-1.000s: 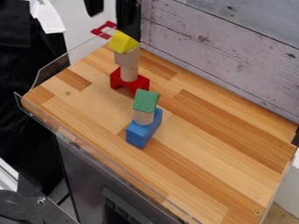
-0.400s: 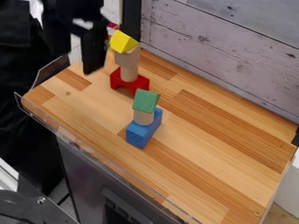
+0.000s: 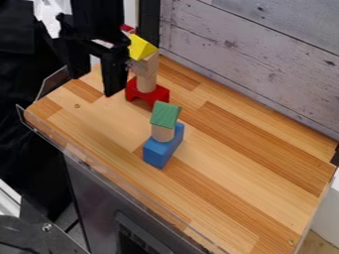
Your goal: Put the yellow triangle onto the top of the cube.
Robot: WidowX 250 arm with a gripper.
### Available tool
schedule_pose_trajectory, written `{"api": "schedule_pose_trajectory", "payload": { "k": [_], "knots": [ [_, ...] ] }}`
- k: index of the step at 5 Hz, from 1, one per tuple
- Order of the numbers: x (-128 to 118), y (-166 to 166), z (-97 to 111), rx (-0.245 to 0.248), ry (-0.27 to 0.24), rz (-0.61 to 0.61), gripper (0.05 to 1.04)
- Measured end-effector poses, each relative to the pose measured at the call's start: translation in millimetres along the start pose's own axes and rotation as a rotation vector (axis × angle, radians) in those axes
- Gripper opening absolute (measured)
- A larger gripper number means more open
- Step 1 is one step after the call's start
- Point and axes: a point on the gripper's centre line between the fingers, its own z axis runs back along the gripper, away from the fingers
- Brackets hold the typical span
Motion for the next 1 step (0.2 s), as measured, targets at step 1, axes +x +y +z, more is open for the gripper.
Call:
{"api": "schedule_pose_trajectory", "payload": {
  "k": [1],
  "knots": [
    [5.9,8.8,-5.6,0.013,-0.027,0.040,0.999]
  ]
}}
